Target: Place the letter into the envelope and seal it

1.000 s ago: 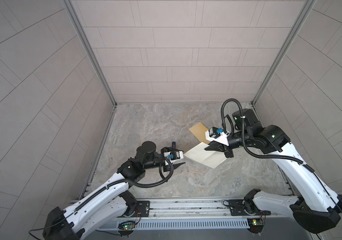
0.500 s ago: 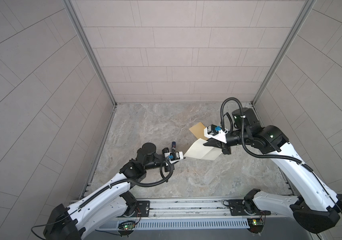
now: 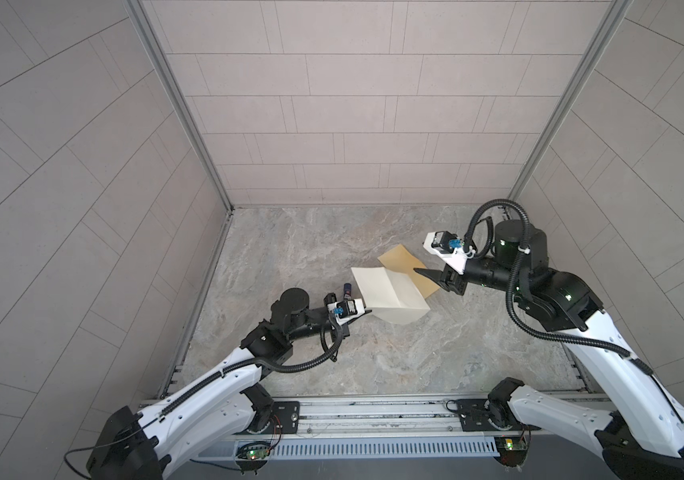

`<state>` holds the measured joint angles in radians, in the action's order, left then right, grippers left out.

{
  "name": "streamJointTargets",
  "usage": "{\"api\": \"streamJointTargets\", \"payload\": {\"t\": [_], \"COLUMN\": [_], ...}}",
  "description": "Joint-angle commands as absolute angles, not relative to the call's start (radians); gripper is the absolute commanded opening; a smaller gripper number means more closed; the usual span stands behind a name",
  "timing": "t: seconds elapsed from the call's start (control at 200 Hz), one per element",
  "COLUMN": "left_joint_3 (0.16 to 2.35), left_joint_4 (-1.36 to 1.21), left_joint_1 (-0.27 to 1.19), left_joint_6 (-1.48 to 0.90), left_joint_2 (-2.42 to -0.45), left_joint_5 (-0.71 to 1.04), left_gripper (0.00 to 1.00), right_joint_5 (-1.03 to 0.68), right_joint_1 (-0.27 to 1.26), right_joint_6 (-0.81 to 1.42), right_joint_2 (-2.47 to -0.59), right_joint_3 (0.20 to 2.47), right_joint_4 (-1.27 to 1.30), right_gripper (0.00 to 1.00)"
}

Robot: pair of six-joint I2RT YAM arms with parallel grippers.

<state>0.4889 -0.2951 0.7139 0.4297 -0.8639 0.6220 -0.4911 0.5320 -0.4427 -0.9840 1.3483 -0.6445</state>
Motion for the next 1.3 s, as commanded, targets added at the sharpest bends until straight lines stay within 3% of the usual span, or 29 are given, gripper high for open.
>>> {"api": "streamJointTargets", "payload": {"t": [0.0,0.32,0.75,1.051,1.211,1.296], "left_joint_3": [0.48,0.482,0.482,0.48,0.479,0.479], "left_joint_4": [-0.357,-0.387,-0.393,-0.395,-0.397,-0.399], "left_joint_1": [0.715,0.716,0.715,0.715,0.715,0.715], "left_joint_6": [0.415,0.395,0.39,0.383,0.383,0.385], "left_joint_2": [-0.852,-0.854,-0.852,-0.849,-0.849,-0.847], "left_joint_5": [0.616,0.6,0.591,0.587,0.586,0.582], "left_gripper": [0.0,0.0,0.0,0.0,0.0,0.06], "right_joint_5": [-0.57,-0.435,-0.352,-0.336,-0.339,-0.34], "right_joint_1": [0.562,0.734,0.824,0.83,0.83,0.83], "right_joint_6": [-0.418,-0.456,-0.448,-0.447,-0.454,-0.462], "right_joint_2": [-0.976,-1.041,-1.149,-1.181,-1.183,-1.179], "right_joint_3": [1.316,1.256,1.223,1.205,1.197,1.191], "right_joint_4": [-0.638,-0.679,-0.611,-0.578,-0.57,-0.571], "right_gripper": [0.61,0.53,0.39,0.21,0.05,0.0]}}
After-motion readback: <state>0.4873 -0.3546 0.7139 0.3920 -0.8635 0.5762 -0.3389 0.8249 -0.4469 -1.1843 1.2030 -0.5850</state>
